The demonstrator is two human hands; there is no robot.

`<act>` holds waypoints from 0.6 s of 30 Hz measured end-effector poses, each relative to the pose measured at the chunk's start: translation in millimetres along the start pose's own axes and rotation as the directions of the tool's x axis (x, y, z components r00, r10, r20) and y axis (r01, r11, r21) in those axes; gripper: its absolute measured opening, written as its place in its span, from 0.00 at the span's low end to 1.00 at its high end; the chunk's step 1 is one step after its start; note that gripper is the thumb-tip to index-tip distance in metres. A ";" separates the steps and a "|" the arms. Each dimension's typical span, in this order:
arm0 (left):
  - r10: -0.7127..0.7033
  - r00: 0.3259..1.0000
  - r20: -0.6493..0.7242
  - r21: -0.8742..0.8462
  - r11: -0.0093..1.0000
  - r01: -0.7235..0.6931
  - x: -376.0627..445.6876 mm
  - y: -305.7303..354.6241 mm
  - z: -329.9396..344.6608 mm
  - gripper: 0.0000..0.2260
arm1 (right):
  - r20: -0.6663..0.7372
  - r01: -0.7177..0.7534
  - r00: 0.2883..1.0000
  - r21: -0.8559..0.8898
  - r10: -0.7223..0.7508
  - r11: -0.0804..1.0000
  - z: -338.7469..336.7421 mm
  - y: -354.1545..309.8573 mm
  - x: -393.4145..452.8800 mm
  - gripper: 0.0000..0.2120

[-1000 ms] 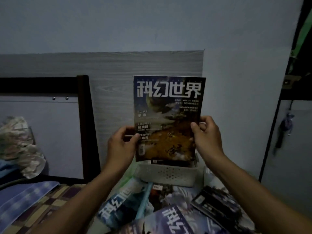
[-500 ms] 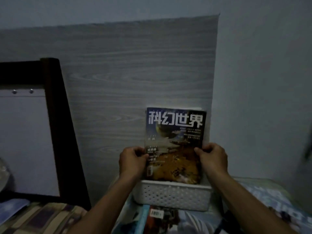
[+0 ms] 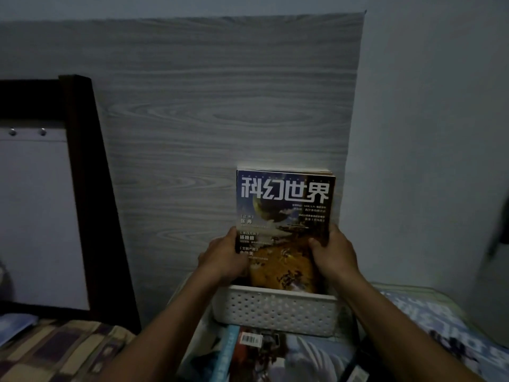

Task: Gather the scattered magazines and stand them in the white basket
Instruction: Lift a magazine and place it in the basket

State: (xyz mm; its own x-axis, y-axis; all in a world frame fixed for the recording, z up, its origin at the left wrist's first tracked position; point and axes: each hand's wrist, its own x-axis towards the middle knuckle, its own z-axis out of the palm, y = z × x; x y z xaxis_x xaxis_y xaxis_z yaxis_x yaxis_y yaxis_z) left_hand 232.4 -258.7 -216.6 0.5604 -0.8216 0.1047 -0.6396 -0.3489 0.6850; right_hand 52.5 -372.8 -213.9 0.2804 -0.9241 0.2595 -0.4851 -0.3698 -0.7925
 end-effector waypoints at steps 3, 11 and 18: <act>-0.034 0.999 0.031 -0.058 0.998 0.035 -1.4 2.0 0.2 0.24 | -0.025 0.047 0.999 0.006 -0.047 0.999 -3.3 4.6 -0.1 0.18; -0.066 0.998 -0.003 -0.005 0.998 0.066 1.4 -0.2 4.3 0.26 | -0.086 0.082 0.993 0.039 -0.078 0.996 -0.6 6.5 4.3 0.19; -0.107 0.994 -0.016 0.102 0.989 0.108 2.5 1.6 4.7 0.32 | -0.042 0.079 0.995 -0.212 -0.089 0.974 0.3 11.4 8.3 0.18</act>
State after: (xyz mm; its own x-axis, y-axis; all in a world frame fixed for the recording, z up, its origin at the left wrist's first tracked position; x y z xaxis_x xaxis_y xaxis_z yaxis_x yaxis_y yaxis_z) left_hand 230.4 -263.5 -218.6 0.6341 -0.7721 0.0422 -0.6254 -0.4800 0.6152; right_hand 49.5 -384.7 -220.9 0.2873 -0.8906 0.3525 -0.6258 -0.4532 -0.6348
